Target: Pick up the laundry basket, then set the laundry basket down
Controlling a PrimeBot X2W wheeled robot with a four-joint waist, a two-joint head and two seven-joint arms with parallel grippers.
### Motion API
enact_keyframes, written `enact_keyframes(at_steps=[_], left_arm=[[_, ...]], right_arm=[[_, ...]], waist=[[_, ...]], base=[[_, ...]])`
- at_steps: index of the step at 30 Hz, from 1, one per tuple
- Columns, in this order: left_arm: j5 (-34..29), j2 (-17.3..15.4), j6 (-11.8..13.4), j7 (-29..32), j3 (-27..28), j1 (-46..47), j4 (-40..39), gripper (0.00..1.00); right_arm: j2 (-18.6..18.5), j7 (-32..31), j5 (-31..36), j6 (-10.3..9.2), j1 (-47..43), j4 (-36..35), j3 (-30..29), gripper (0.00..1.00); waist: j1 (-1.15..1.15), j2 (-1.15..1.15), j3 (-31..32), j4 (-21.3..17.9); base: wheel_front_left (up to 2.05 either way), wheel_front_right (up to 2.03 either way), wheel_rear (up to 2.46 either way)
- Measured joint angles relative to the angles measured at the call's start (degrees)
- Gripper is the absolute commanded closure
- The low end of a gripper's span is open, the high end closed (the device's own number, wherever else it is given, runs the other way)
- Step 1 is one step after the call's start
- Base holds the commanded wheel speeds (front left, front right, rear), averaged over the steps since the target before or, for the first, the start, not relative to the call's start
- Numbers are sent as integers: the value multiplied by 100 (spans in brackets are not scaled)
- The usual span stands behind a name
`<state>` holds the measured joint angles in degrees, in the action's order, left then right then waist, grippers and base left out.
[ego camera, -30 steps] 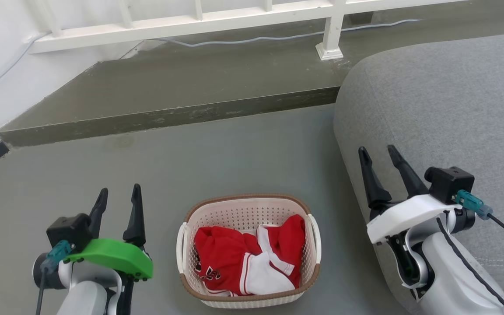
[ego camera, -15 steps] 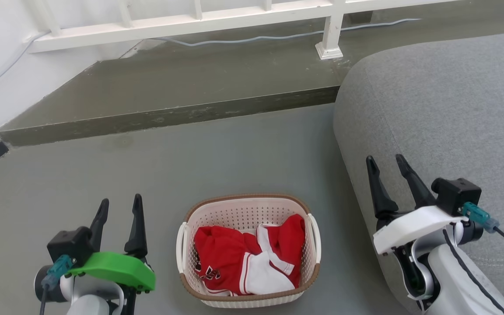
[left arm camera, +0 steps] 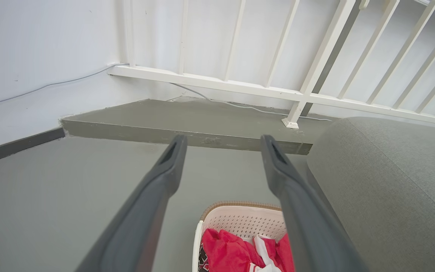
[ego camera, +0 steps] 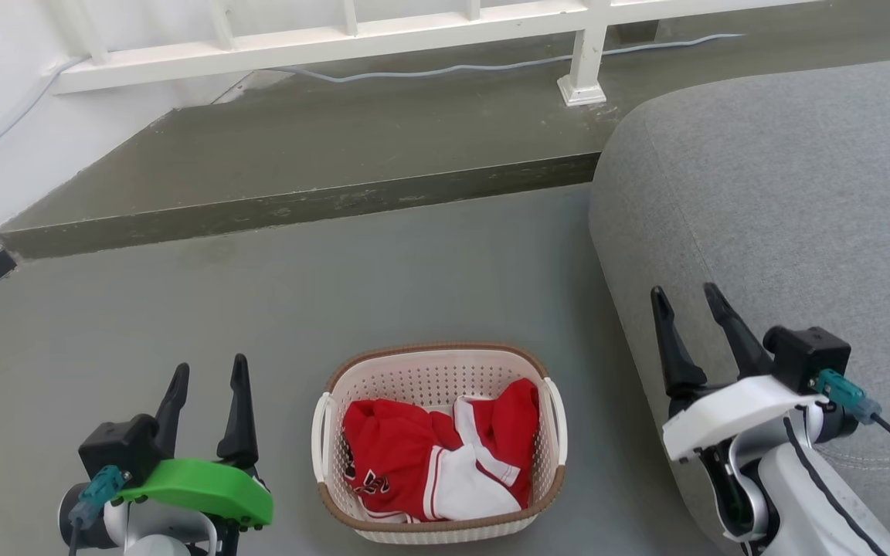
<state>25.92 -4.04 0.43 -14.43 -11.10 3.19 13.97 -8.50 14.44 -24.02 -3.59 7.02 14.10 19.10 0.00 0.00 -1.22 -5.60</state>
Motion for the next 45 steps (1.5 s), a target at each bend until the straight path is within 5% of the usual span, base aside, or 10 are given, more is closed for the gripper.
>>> enact_keyframes(at_steps=[19, 20, 45], left_arm=[[-96, 94, -159, 0, 147, -101, -90, 0], [-97, 100, -171, 0, 146, -102, -88, 100], [1091, 167, -214, 380, 366, -220, 221, 100]], right_arm=[[82, 0, 100, 3, -142, -60, -120, 0], [90, -1, 96, 3, -163, -41, -119, 100], [238, -286, -1169, 163, -433, 154, -454, 100]], waist=[[0, 0, -14, 27], [0, 0, -12, 29], [0, 0, 11, 127]], base=[[0, 0, 0], [0, 0, 0], [0, 0, 0]])
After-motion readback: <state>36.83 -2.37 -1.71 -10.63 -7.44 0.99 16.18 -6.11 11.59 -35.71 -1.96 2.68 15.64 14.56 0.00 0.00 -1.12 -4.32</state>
